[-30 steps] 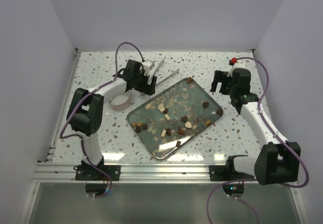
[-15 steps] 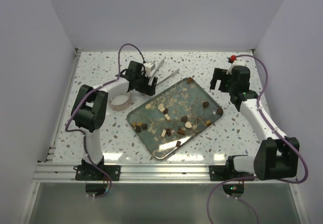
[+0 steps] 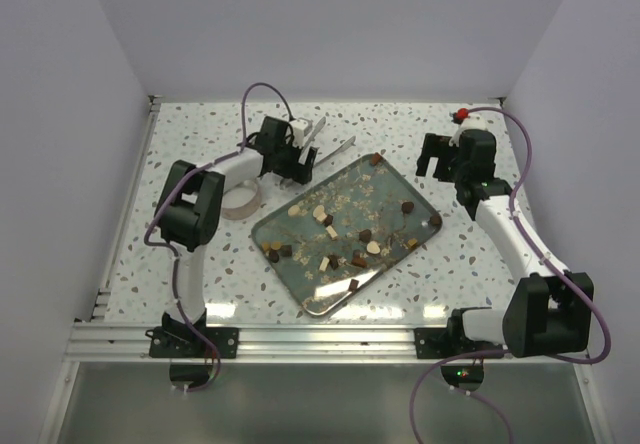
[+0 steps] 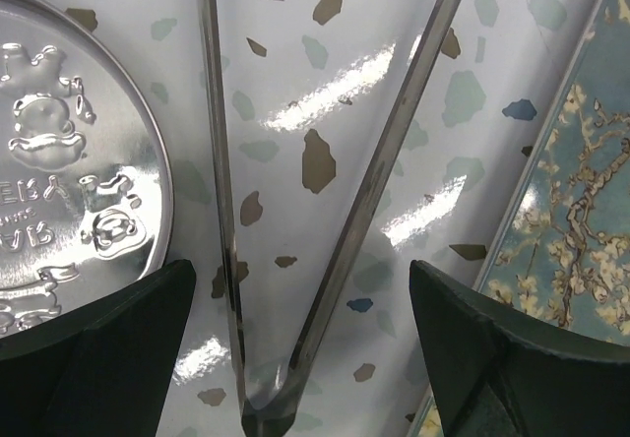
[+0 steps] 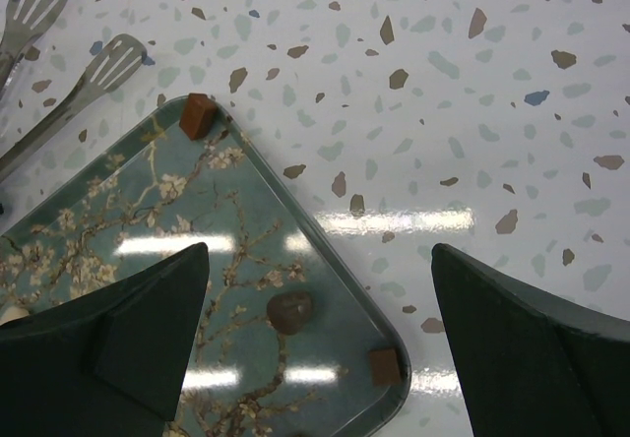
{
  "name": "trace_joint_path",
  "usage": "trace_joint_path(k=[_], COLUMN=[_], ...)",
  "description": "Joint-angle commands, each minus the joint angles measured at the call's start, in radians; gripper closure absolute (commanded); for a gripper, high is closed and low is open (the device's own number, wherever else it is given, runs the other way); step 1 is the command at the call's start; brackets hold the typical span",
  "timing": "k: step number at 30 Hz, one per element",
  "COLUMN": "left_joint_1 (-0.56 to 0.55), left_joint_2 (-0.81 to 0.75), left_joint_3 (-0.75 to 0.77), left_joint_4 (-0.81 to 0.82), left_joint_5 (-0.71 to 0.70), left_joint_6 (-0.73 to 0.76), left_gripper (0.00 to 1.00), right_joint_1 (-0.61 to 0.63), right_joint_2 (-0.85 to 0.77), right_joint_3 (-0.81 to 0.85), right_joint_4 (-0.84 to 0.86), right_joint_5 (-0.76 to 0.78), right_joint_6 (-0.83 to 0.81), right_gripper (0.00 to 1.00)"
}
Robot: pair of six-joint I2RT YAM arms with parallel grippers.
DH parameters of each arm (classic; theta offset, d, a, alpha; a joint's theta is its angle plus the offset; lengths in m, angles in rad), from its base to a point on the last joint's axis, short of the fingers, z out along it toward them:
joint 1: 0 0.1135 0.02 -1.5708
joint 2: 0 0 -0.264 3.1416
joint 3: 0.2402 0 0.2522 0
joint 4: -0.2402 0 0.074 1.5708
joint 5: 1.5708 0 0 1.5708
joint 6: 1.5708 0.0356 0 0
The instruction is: Pack the chocolate
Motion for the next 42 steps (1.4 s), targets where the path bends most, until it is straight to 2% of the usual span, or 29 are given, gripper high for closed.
trace_joint_path(k=[1, 8, 17, 23, 29, 33, 42], left_joint_1=[-0.003, -0.003, -0.003, -0.003, -0.001, -0.011, -0.041], left_joint_2=[0.032, 0.087, 0.086, 0.101, 0.115, 0.126, 0.135], left_joint_3=[0.061, 0.139, 0.094, 0.072, 0.057, 0.06, 0.053], left_joint_4=[0.033, 0.013, 0.08, 0.146, 0.14, 0.122, 0.097], left_joint_5=[-0.004, -0.001, 0.035, 0.091, 0.059, -0.013, -0.099], left_joint_6=[0.023, 0.052, 0.075, 0.071, 0.074, 0.09, 0.126], left_gripper=[0.04, 0.07, 0.15, 0.17, 0.2, 0.25, 0.26], right_joint_1=[-0.002, -0.004, -0.002, -0.001, -0.001, -0.002, -0.001], right_joint_2=[-0.012, -0.014, -0.011, -0.017, -0.029, -0.029, -0.027], right_joint_3=[0.045, 0.052, 0.055, 0.06, 0.054, 0.049, 0.048], right_joint_4=[0.03, 0.029, 0.021, 0.012, 0.012, 0.012, 0.01], right_joint_5=[-0.015, -0.013, -0.025, -0.027, -0.024, -0.027, -0.027], right_joint_6=[-0.007, -0.003, 0.005, -0.003, -0.003, 0.0, 0.007], right_gripper=[0.02, 0.02, 0.02, 0.02, 0.02, 0.02, 0.02])
